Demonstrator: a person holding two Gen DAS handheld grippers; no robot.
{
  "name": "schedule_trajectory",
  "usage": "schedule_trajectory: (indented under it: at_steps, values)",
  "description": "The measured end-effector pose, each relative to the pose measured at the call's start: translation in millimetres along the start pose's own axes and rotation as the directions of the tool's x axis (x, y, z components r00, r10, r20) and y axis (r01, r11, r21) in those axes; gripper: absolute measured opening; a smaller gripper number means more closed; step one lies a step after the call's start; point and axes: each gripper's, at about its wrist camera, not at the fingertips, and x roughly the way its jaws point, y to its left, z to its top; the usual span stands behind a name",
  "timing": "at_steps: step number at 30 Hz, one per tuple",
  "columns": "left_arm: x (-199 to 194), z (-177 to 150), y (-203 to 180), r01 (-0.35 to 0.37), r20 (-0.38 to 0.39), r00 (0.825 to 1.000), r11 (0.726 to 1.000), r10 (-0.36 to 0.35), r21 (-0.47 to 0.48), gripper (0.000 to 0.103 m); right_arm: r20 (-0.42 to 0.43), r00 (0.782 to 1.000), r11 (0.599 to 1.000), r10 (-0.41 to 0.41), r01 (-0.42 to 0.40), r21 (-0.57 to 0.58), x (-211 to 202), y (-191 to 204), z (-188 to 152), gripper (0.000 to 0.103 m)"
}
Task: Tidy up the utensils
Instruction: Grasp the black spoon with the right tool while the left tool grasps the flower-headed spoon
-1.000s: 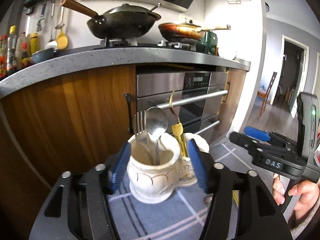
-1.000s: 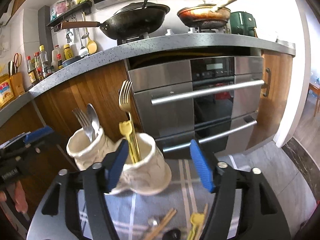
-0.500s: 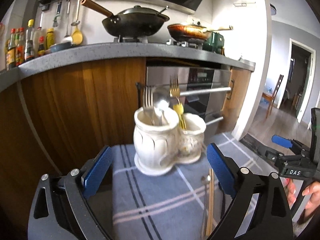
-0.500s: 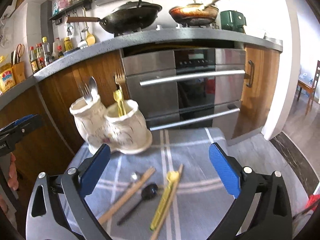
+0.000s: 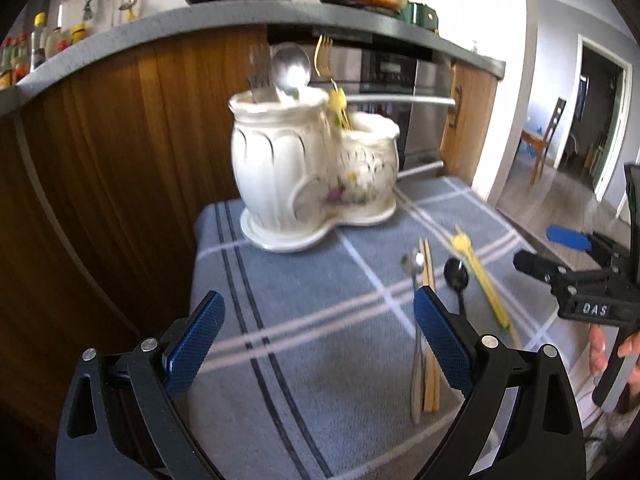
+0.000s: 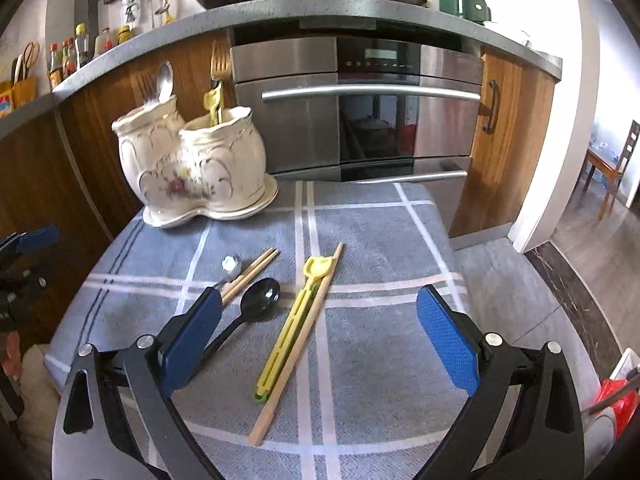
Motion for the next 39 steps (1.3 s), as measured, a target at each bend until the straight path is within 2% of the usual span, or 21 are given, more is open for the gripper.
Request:
schedule_trajectory:
  at_steps: [1,9,14,21,29,32,35,39]
  values:
    - [1.8,-1.2,-0.9,-0.001,-0.004,1.000,1.000,0.001,0.002,0.095,-0.004,1.000,1.000,0.004,-0.004,-0.009,3.7,2.8,-0.4,0.086]
    - [12.3,-6.9,-1.5,0.007,-0.034,0.999,1.000,-0.007,0.003,0.095,-0.084,0.995,0.997,0.062,-0.065,-0.033,41.0,13.2,-1.0,0.049]
    - [15.2,-8.2,-0.3,0.007,-0.042,0.999,1.000,-0.007,-0.002,0.095,-0.130,0.986,0.994,0.104,-0.107,-0.015,58.5,13.1,-0.2,0.033]
    - [18.4,-8.9,-2.0,0.018,-0.050,0.999,1.000,-0.018,-0.001,0.095,-0.130,0.982,0.989,0.136,-0.141,-0.034,64.3,16.5,3.4,0.030]
    - [21.5,-9.0,-7.1,0.031,-0.056,0.998,0.999,-0.030,0.009,0.095,-0.173,0.977,0.989,0.129,-0.140,-0.051,74.5,20.4,1.3,0.029]
    - [22.5,-8.8,-7.5,0.030,-0.059,0.998,1.000,-0.029,0.011,0.095,-0.180,0.977,0.990,0.114,-0.127,-0.063,75.5,23.0,0.5,0.014]
    - [24.1,-7.2,-7.7,0.036,-0.063,0.997,0.999,-0.036,0.004,0.095,-0.173,0.978,0.990,0.119,-0.130,-0.056,74.6,23.1,1.5,0.006]
    - [28.5,-3.1,-13.5,0.064,-0.071,0.995,0.998,-0.063,0.010,0.095,-0.150,0.979,0.989,0.138,-0.144,-0.030,65.4,19.8,3.2,0.003]
